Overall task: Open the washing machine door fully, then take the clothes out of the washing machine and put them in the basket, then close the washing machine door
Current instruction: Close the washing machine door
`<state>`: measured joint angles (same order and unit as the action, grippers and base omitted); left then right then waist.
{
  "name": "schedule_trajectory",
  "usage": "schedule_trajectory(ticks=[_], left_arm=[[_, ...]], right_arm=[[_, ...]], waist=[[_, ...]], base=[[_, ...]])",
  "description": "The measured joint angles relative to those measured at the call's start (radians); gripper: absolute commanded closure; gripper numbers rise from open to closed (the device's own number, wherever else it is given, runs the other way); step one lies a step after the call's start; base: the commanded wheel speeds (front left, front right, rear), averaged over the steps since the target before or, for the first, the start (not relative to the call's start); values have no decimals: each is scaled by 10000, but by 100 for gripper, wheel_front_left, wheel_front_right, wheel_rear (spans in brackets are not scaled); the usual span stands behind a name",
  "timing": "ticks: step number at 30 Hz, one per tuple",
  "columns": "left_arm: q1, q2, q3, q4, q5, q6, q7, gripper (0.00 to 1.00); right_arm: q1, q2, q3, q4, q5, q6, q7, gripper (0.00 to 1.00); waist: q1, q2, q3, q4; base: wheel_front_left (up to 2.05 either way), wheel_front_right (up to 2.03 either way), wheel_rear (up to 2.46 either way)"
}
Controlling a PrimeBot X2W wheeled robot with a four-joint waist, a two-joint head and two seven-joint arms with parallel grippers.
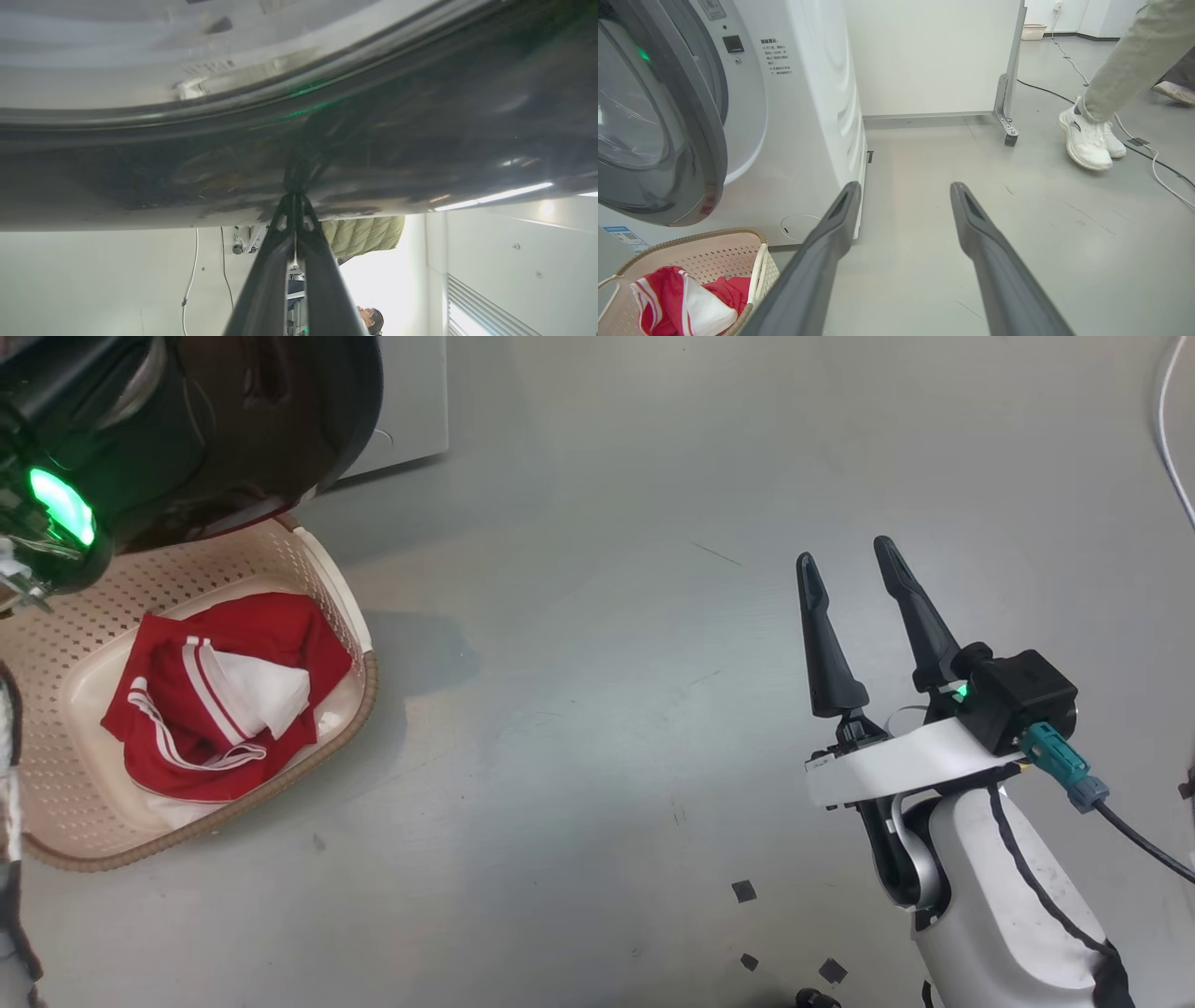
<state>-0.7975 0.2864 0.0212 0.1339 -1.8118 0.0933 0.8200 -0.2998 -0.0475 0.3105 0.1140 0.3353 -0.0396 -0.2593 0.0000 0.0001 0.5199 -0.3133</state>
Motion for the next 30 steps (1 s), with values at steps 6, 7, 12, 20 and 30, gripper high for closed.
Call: schedule_trajectory(ticks=[6, 7, 12, 20, 30], left_arm=[[6, -173, -73, 173, -25, -410, 247, 100], [25, -199, -73, 173, -42, -508, 267, 100], [524, -385, 36, 176, -251, -1080, 382, 100], [2236, -842, 366, 54, -466, -2011, 380, 85], [4227, -1639, 746, -516, -401, -2142, -159, 0]], right_arm=[[1, 0, -142, 46, -105, -65, 0, 0], [1, 0, -171, 58, -150, -67, 0, 0], [4, -2, -305, 128, -309, -69, 0, 0], [22, -6, -476, 263, -483, -59, 0, 0], [430, -13, -844, 508, -786, -27, 0, 0]], waist=[[0, 0, -132, 251], [0, 0, -157, 304], [0, 0, -305, 635], [0, 0, -707, 1204], [0, 0, -1429, 1940]], base=[[0, 0, 0], [0, 0, 0], [0, 0, 0], [0, 0, 0], [0, 0, 0]])
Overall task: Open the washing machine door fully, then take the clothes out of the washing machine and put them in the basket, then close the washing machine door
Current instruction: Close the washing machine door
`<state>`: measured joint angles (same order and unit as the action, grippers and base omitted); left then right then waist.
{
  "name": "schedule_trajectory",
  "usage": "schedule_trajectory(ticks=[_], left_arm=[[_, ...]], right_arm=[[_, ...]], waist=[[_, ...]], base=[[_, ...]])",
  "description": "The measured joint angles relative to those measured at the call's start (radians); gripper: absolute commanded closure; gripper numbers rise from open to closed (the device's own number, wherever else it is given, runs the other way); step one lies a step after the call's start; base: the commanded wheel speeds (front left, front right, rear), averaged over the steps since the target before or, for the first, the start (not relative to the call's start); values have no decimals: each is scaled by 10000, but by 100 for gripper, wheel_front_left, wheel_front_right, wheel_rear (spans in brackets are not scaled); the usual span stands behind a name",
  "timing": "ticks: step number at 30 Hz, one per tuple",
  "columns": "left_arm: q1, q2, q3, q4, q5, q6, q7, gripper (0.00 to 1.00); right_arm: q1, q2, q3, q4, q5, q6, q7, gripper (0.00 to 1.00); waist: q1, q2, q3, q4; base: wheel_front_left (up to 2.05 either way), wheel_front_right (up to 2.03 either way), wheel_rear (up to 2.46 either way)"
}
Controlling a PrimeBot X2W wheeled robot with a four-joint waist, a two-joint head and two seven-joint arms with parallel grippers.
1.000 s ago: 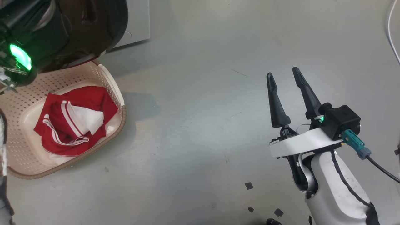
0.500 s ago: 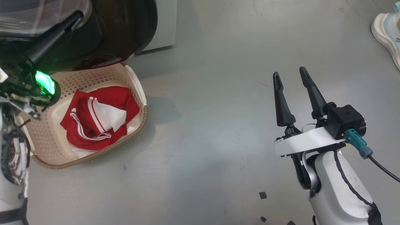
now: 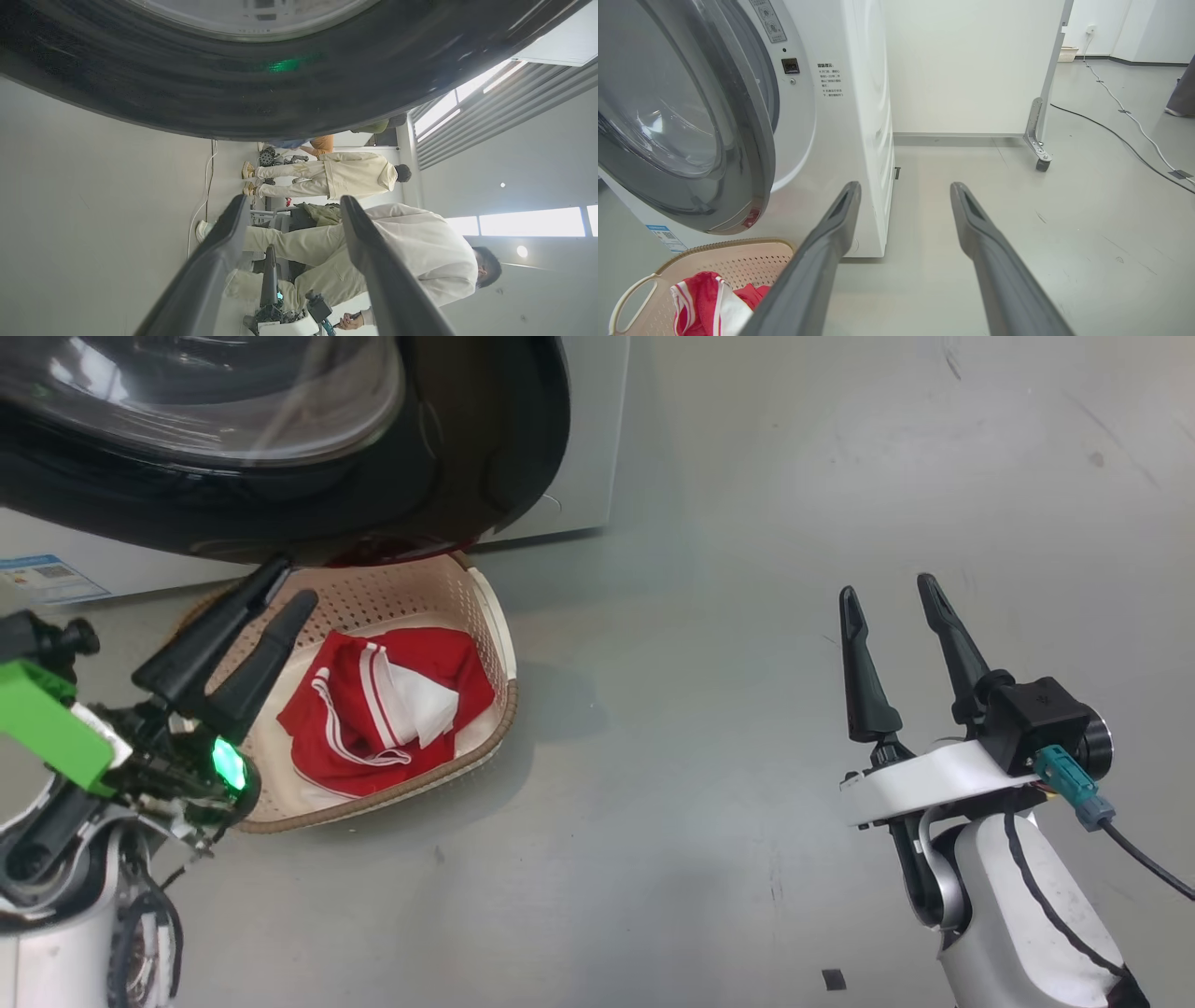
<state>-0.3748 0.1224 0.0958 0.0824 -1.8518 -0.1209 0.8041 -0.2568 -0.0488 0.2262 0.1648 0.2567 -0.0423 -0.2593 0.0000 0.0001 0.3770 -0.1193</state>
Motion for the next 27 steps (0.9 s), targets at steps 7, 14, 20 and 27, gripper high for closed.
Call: schedule_trajectory(ticks=[7, 14, 20, 27], left_arm=[[1108, -397, 355, -558, 583, 0, -667, 0], [2017, -566, 527, -1093, 1609, 0, -1386, 0], [2835, -748, 558, -1549, 2491, 0, -2284, 0], [3399, -803, 851, -1559, 3871, 0, -4013, 0]], right_arm=[[419, -52, -180, 163, -119, 46, 0, 0], [895, -88, -355, 403, -119, 98, 0, 0], [1084, -81, -430, 456, -123, 144, 0, 0], [1396, -75, -437, 552, -151, 234, 0, 0]], waist=[[-1, 0, -553, 509], [-1, 0, -1134, 961], [0, 0, -1630, 1299], [0, 0, -2170, 1579]], base=[[0, 0, 0], [0, 0, 0], [0, 0, 0], [0, 0, 0]])
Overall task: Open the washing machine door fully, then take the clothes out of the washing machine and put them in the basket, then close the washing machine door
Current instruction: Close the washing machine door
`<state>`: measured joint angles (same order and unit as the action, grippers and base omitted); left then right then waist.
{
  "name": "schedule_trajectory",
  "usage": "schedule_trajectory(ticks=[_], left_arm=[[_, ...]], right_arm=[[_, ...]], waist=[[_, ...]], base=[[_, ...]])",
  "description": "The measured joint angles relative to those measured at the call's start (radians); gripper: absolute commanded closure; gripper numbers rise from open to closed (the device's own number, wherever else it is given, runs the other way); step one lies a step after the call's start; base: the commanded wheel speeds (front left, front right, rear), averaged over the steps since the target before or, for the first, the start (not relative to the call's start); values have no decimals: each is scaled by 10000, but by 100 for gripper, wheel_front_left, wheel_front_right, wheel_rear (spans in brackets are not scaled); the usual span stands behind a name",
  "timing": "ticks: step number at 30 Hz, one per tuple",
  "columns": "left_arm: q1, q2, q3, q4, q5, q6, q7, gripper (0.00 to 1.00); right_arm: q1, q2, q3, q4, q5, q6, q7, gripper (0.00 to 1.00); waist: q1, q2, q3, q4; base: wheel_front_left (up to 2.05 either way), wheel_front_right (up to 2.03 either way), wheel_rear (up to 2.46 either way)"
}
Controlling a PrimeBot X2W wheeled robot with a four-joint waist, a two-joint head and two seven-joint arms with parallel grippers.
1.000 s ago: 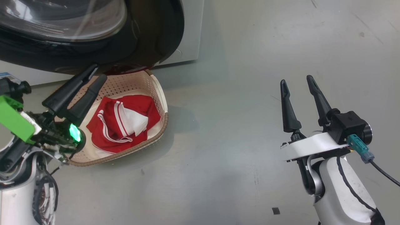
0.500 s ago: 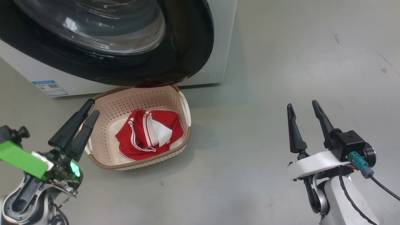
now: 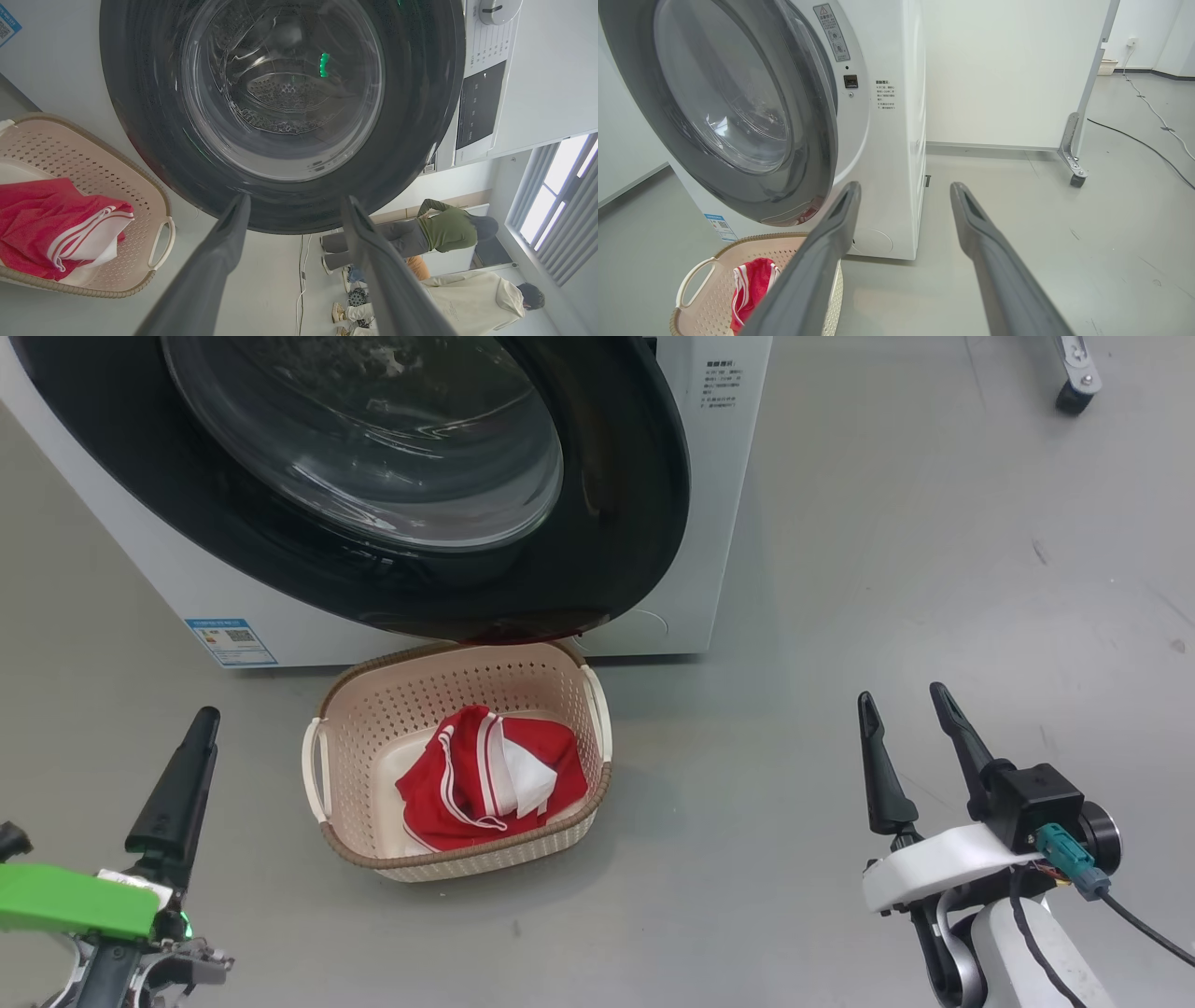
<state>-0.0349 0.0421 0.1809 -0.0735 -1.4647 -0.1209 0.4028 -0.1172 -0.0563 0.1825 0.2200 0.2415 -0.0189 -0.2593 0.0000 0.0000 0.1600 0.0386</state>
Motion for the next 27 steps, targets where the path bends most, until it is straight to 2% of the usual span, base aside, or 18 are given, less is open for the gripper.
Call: schedule_trajectory(ticks=[3, 7, 10, 13, 14, 19, 20, 21, 27], left_arm=[[96, -29, -111, -107, 439, 0, -554, 0], [109, -42, -295, -575, 1728, 0, -1427, 0], [123, 12, -546, -978, 3229, 0, -2033, 0], [222, 545, -922, -1177, 5175, 0, -2591, 0], [449, 830, -1081, -1116, 6314, -2, -2930, 0], [1118, 991, -1505, -639, 8274, 61, -3695, 0], [1118, 991, -1505, -639, 8274, 61, -3695, 0], [1305, 1064, -1705, -489, 8951, 215, -3956, 0], [1645, 1162, -2238, -65, 10222, 610, -4454, 0]], right_arm=[[49, 4, -10, 8, -59, 0, 0, 0], [73, 4, -54, 8, -71, 2, 0, 0], [119, 10, -81, 6, -105, 4, 0, 0], [262, 12, -107, 10, -144, 4, 0, 0], [314, 13, -113, 13, -146, 29, 0, 0], [513, 29, -157, 50, -155, 88, 0, 0], [513, 29, -157, 50, -155, 88, 0, 0], [639, 35, -205, 65, -155, 86, 0, 0], [938, 52, -276, 155, -155, 86, 0, 0]], waist=[[0, 0, -200, 74], [0, 0, -431, 109], [0, 0, -574, 88], [0, 0, -705, 39], [0, 0, -787, 2], [0, 0, -991, -100], [0, 0, -991, -100], [0, 0, -1081, -131], [0, 0, -1330, -174]], base=[[0, 0, 0], [0, 0, 0], [0, 0, 0], [0, 0, 0], [0, 0, 0], [0, 0, 0], [0, 0, 0], [0, 0, 0], [0, 0, 0]])
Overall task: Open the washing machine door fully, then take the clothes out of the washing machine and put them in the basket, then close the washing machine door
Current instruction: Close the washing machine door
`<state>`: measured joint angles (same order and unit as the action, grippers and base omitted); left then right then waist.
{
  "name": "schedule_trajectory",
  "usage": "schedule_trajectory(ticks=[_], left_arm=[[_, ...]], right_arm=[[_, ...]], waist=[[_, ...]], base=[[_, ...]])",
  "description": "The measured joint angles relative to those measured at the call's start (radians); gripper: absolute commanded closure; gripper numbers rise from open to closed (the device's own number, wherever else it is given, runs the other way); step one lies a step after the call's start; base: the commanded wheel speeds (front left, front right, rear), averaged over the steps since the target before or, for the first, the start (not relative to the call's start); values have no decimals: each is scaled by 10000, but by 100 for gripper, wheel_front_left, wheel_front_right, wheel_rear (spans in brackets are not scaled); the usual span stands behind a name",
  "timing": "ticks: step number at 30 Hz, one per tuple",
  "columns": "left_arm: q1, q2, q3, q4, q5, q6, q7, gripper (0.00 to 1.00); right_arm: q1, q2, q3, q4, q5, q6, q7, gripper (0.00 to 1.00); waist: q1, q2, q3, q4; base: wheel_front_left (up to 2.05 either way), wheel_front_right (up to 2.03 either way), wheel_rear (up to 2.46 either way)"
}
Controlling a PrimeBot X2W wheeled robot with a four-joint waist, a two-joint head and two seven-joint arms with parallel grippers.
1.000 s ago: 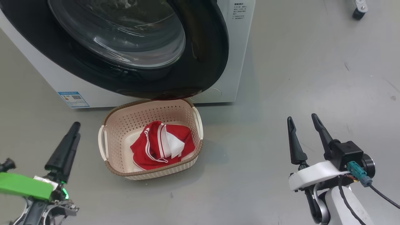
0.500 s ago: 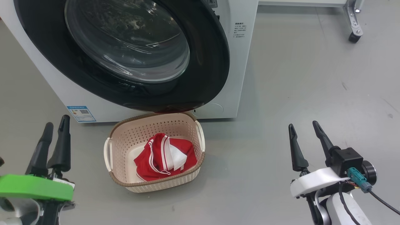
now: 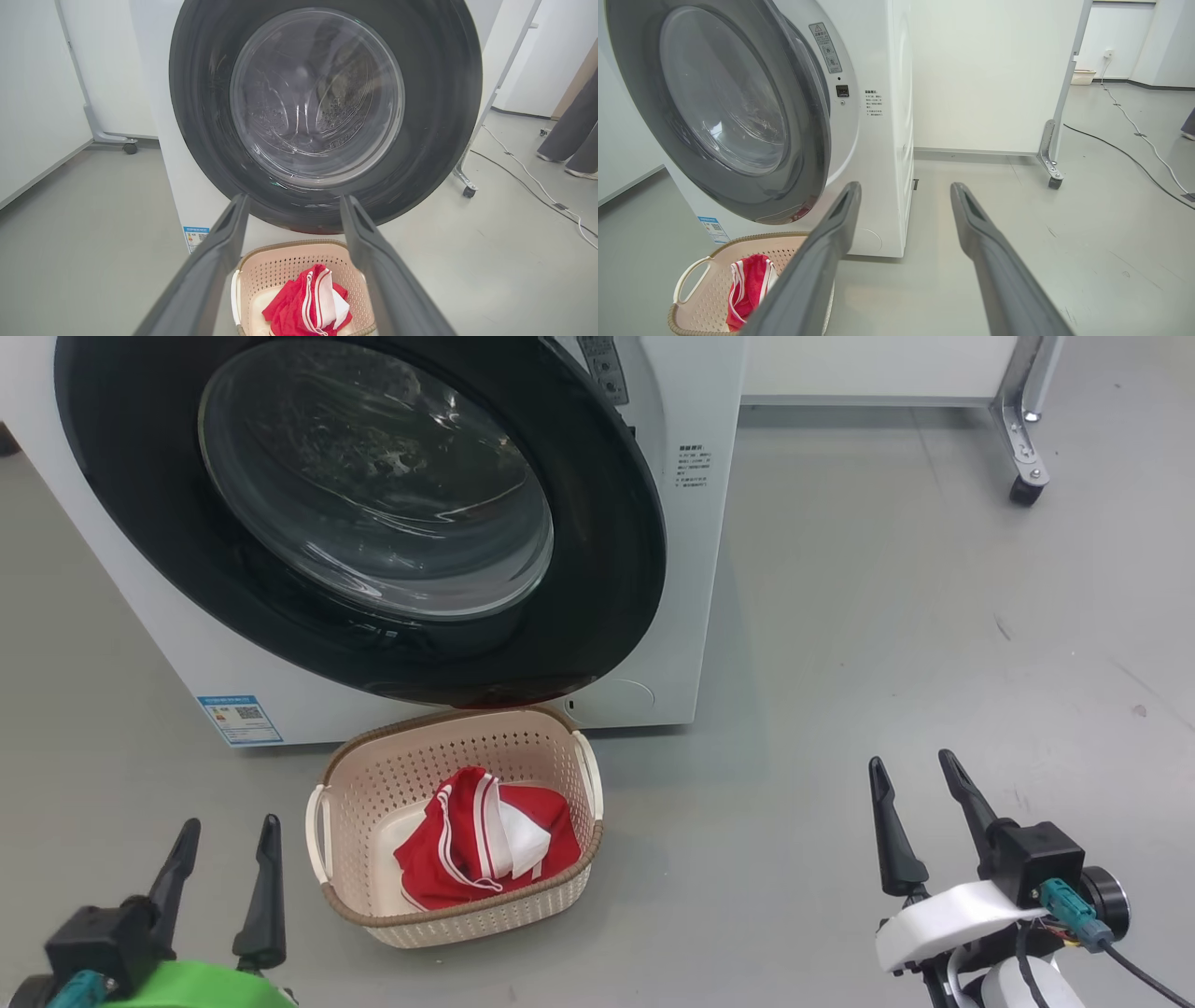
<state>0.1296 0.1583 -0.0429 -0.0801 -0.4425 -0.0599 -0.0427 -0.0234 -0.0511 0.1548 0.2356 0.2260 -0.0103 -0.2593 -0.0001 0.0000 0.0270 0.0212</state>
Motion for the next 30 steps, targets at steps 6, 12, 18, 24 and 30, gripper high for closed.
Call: schedule_trajectory(ticks=[6, 12, 18, 24, 30], left_arm=[[314, 4, -391, 499, 867, 460, -374, 0], [441, -178, -616, 811, 1269, 872, -767, 0], [442, -303, -711, 1062, 1306, 1078, -1012, 0], [442, -410, -773, 1235, 1415, 1143, -1179, 0], [441, -462, -800, 1344, 1524, 1179, -1273, 0]], right_arm=[[335, 25, -111, 15, 2, -12, 0, 0], [510, 44, -86, 15, 2, -12, 0, 0], [562, 59, -84, 17, 2, -12, 0, 0], [584, 61, -79, 12, 2, -12, 0, 0], [684, 61, -79, 8, 2, -10, 0, 0]], waist=[[0, 0, -282, 10], [0, 0, -377, 19], [0, 0, -398, 28], [0, 0, -395, 22], [0, 0, -367, 11]], base=[[0, 0, 0], [0, 0, 0], [0, 0, 0], [0, 0, 0], [0, 0, 0]])
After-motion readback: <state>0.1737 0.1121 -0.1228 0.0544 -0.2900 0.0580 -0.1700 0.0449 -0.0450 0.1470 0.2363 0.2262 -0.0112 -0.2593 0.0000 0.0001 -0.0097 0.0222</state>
